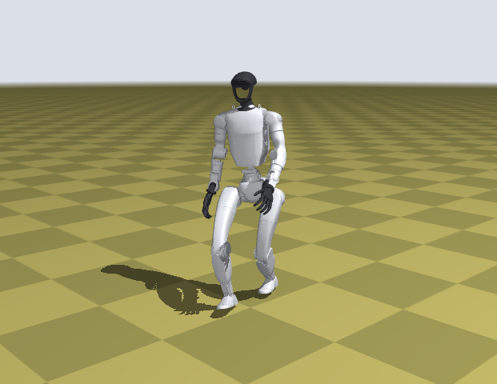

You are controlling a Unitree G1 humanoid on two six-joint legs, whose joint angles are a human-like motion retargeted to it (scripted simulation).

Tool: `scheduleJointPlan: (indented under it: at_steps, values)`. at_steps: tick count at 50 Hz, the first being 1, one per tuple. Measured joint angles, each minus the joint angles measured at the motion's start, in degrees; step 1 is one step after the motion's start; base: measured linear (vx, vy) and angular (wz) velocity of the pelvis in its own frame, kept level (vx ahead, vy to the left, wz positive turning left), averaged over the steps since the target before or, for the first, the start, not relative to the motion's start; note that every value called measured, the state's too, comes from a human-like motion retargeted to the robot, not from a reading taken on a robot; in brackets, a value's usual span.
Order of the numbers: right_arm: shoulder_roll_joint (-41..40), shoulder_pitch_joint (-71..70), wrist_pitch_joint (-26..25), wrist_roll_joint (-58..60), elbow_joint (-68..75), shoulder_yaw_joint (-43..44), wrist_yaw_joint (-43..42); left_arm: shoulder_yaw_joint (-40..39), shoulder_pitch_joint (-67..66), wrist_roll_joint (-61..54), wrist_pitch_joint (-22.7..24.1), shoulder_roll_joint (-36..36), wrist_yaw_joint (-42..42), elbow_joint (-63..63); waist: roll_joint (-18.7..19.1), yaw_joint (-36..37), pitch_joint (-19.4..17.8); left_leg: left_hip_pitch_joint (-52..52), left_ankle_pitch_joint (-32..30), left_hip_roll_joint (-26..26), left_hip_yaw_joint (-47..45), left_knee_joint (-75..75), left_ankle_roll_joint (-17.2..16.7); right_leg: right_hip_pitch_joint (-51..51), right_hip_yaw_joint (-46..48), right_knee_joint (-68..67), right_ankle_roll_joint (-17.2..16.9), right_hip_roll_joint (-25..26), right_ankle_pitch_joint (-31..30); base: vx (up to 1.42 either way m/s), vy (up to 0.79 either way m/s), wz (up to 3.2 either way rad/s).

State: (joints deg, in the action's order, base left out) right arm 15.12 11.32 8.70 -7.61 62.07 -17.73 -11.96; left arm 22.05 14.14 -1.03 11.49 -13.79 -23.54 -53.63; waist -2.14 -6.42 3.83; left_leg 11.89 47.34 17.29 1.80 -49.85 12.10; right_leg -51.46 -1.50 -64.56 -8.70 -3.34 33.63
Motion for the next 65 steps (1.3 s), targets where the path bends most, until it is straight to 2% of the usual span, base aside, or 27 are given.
scheduleJointPlan:
  at_steps: [3, 5, 8, 10, 13, 15, 17, 23, 25, 27, 29, 32, 33, 35, 38, 41, 43, 47, 50, 52, 53, 55, 56, 57, 59, 62, 65]
  values:
    - [0.2, 1.5, 0.1, -0.2, 1.0, 0.0, -0.1, -0.1, -0.5, 0.0, 0.7, 0.1, -0.3, 1.7, 3.3, 1.4, -0.6, -2.6, 1.7, -4.5, 1.1, -10.0, -2.5, 1.9, 1.7, -0.9, 1.9, 5.7, -1.7, 0.0, -0.06, -0.24]
    - [0.6, 1.7, 0.2, -1.1, 1.6, -0.5, -0.5, 0.0, -2.3, -0.7, 0.8, 0.5, 0.1, 1.8, 7.5, 2.6, -1.4, -3.8, 0.5, -10.7, 1.5, -20.6, -5.7, 4.3, 5.4, -3.9, 4.8, 10.8, -3.5, 0.02, -0.06, -0.33]
    - [1.6, -0.3, 0.4, -2.0, 0.7, -0.9, -1.3, 1.3, -5.9, -0.8, 0.2, 1.7, 1.4, 0.5, 11.4, 4.0, -1.7, 2.0, -14.5, -18.8, 0.8, -38.3, -10.7, 7.6, 9.0, -6.1, 9.6, 15.2, -1.7, -0.02, -0.05, -0.06]
    - [2.6, -2.5, 0.6, -1.7, -0.9, -1.2, -2.1, 2.7, -7.9, 0.0, -0.7, 2.6, 2.6, -0.9, 12.0, 4.9, -1.4, 9.4, -21.2, -22.6, -0.1, -47.9, -10.1, 10.1, 9.4, -5.5, 11.5, 16.3, 0.7, -0.04, -0.06, 0.28]
    - [4.2, -6.9, 1.2, -1.0, -3.9, -1.4, -3.7, 4.5, -10.4, 1.5, -1.8, 3.3, 4.3, -3.5, 10.8, 6.6, -1.1, 21.2, -18.5, -24.9, -1.6, -54.4, -5.6, 15.8, 7.8, -2.0, 11.5, 16.4, 3.9, -0.02, -0.05, 0.36]
    - [5.1, -9.6, 1.8, -0.9, -6.3, -1.1, -4.8, 5.1, -12.4, 2.5, -1.9, 3.6, 5.3, -5.2, 9.6, 7.7, -1.2, 27.8, -14.9, -24.1, -2.9, -52.9, -3.5, 20.8, 6.5, 0.8, 10.6, 16.0, 5.5, 0.0, -0.01, 0.13]
    - [5.9, -12.0, 2.6, -1.5, -9.2, -0.7, -5.8, 4.8, -14.6, 2.8, -1.6, 3.9, 6.2, -6.8, 8.5, 8.3, -1.6, 32.4, -12.1, -22.2, -4.2, -46.6, -2.9, 25.8, 5.4, 3.2, 9.6, 15.3, 7.0, 0.0, 0.0, 0.0]
    - [6.9, -16.7, 4.6, -2.3, -17.2, 0.7, -6.8, 3.0, -19.8, 3.2, -2.1, 4.6, 7.8, -11.9, 4.4, 7.9, -0.8, 38.3, -7.6, -10.9, -6.2, -12.4, -5.5, 37.4, 3.1, 8.7, 6.7, 9.8, 10.3, 0.03, 0.04, -0.05]
    - [6.5, -16.9, 4.3, -2.3, -19.0, 0.9, -6.3, 2.6, -20.9, 3.5, -2.6, 4.6, 8.1, -13.2, 2.5, 7.5, -0.2, 38.2, -7.8, -7.2, -6.6, -7.7, -4.9, 39.4, 2.3, 6.5, 5.5, 7.4, 11.0, 0.01, 0.03, 0.02]
    - [5.7, -16.0, 4.2, -1.9, -19.2, 0.4, -5.7, 3.0, -21.6, 4.3, -3.1, 4.8, 8.2, -14.1, 0.8, 7.1, 0.0, 38.5, -10.0, -4.8, -7.6, -12.6, -3.5, 40.8, 1.5, 0.0, 3.7, 5.7, 10.5, 0.0, 0.0, 0.0]
    - [4.1, -14.0, 3.7, -1.6, -18.4, -0.2, -4.1, 3.4, -21.6, 5.4, -3.7, 4.6, 8.1, -14.9, -2.7, 6.3, 0.3, 36.0, -11.6, -0.8, -9.3, -14.5, -1.1, 41.6, 0.1, -7.5, -0.2, 1.8, 4.3, 0.02, 0.04, 0.27]
    - [1.4, -10.8, 3.0, -1.6, -15.6, -1.6, -1.2, 3.6, -20.4, 6.3, -4.5, 3.9, 7.3, -14.2, -6.2, 4.2, 0.9, 31.8, -10.1, 3.9, -10.2, -15.0, 2.2, 36.2, -1.2, -22.6, -6.0, -2.6, -14.2, -0.03, 0.02, 0.28]
    - [0.7, -10.0, 2.7, -1.5, -14.3, -1.9, -0.4, 3.5, -19.3, 6.3, -4.5, 3.5, 7.0, -13.5, -6.5, 3.5, 1.0, 30.1, -9.0, 4.4, -9.8, -14.5, 2.7, 33.0, -1.1, -27.0, -6.0, -3.7, -18.0, 0.0, 0.0, 0.0]
    - [-0.3, -8.7, 2.1, -1.2, -11.4, -2.4, 0.7, 3.4, -16.6, 5.7, -4.5, 2.8, 6.0, -11.8, -6.2, 2.3, 1.0, 26.0, -6.5, 4.5, -8.5, -12.7, 2.9, 26.0, -0.5, -33.8, -3.4, -6.5, -18.9, 0.0, 0.0, 0.0]
    - [-0.3, -6.1, 1.7, -0.7, -7.6, -2.3, 1.1, 2.2, -11.7, 3.5, -3.9, 2.1, 4.2, -9.1, -4.4, 0.8, 0.7, 18.0, -3.4, 4.3, -6.2, -8.1, 2.9, 15.9, 0.3, -36.4, 1.4, -9.5, -10.9, 0.02, 0.07, -0.03]
    - [0.1, -3.3, 1.2, -0.7, -4.9, -1.3, 0.9, 0.7, -7.1, 0.9, -2.9, 1.7, 2.5, -6.0, -3.1, -1.0, 0.5, 10.9, -2.3, 4.3, -4.4, -3.1, 2.1, 7.1, 1.1, -29.9, 3.2, -10.7, -4.6, 0.02, 0.01, 0.23]
    - [0.3, -1.8, 0.7, -0.8, -3.4, -0.4, 0.5, -0.1, -4.3, -0.4, -2.0, 1.2, 1.7, -3.8, -2.2, -1.6, 0.3, 6.8, -1.8, 3.4, -3.4, -0.4, 1.5, 2.8, 1.5, -21.6, 2.7, -9.2, -2.5, 0.01, -0.01, 0.1]
    - [0.5, 0.4, 0.1, -0.5, -0.7, 1.0, 0.1, -0.4, -0.5, -0.3, 0.2, 0.1, 0.9, 0.1, 0.3, -0.5, 1.0, 1.5, -0.6, -0.4, -2.0, 1.1, -0.1, -1.4, -0.2, -1.9, -0.2, -0.7, -0.9, 0.0, -0.01, -0.05]
    - [0.7, 1.6, 0.0, -0.4, 0.6, 0.9, 0.2, -0.3, -0.5, -0.1, 0.9, 0.2, 0.8, 1.6, 2.3, 0.9, 0.8, -0.7, 1.6, -3.4, -0.8, -6.5, -1.6, -0.4, 0.4, -1.0, 1.1, 4.1, -2.0, -0.01, -0.06, -0.22]
    - [0.9, 1.7, 0.1, -0.9, 1.4, 0.2, -0.1, -0.1, -2.2, -0.6, 0.9, 0.7, 1.3, 1.5, 5.3, 2.1, 0.1, -1.7, 1.4, -8.3, -0.4, -16.4, -3.8, 1.9, 3.3, -4.4, 3.6, 8.2, -3.5, 0.01, -0.06, -0.37]
    - [1.2, 1.4, 0.2, -1.2, 1.6, -0.2, -0.3, 0.1, -3.2, -0.9, 0.8, 0.9, 1.7, 1.1, 7.5, 2.8, -0.2, -1.7, 0.0, -12.0, -0.4, -22.0, -5.4, 3.3, 5.4, -5.3, 5.3, 10.8, -3.9, 0.02, -0.06, -0.4]
    - [1.7, 0.3, 0.2, -1.4, 1.1, -0.7, -0.7, 1.0, -5.7, -0.8, 0.4, 1.5, 2.8, 0.0, 10.1, 4.0, -0.5, 1.1, -8.4, -17.8, -0.8, -33.7, -8.6, 5.7, 8.1, -6.7, 8.4, 14.0, -2.9, -0.02, -0.06, -0.18]
    - [2.1, -0.5, 0.3, -1.1, 0.4, -0.9, -0.8, 1.7, -6.8, -0.4, -0.1, 1.9, 3.6, -0.8, 10.8, 4.5, -0.4, 4.4, -13.1, -20.2, -1.2, -39.1, -9.0, 6.8, 8.8, -6.5, 9.7, 14.8, -1.8, -0.04, -0.07, 0.11]
    - [2.5, -1.5, 0.3, -0.8, -0.4, -1.2, -1.0, 2.4, -7.9, 0.1, -0.5, 2.3, 4.4, -1.5, 11.2, 5.0, -0.3, 7.7, -16.8, -22.4, -1.5, -44.1, -9.0, 7.9, 9.2, -6.2, 10.7, 15.5, -0.7, -0.04, -0.07, 0.27]
    - [3.5, -3.8, 0.5, -0.1, -2.3, -1.7, -1.7, 3.7, -9.6, 1.2, -1.5, 2.7, 6.1, -3.3, 11.0, 6.0, 0.1, 15.2, -19.2, -25.7, -2.2, -51.2, -6.9, 10.7, 8.8, -4.2, 11.6, 16.2, 1.3, -0.03, -0.08, 0.36]
    - [5.1, -7.5, 1.1, 0.3, -5.4, -1.9, -2.9, 5.0, -12.2, 3.1, -2.3, 3.2, 8.2, -5.9, 9.8, 7.6, 0.4, 25.8, -15.8, -27.7, -3.6, -54.6, -2.9, 16.4, 7.3, 0.0, 11.2, 16.5, 3.7, -0.01, -0.05, 0.35]
    - [6.4, -10.6, 2.1, -0.1, -9.0, -1.4, -4.2, 5.0, -15.3, 3.9, -2.2, 3.6, 9.6, -8.1, 8.5, 8.4, 0.3, 33.5, -11.4, -26.1, -5.6, -48.3, -1.3, 22.6, 5.9, 3.3, 9.7, 15.8, 5.3, 0.0, 0.0, 0.08]
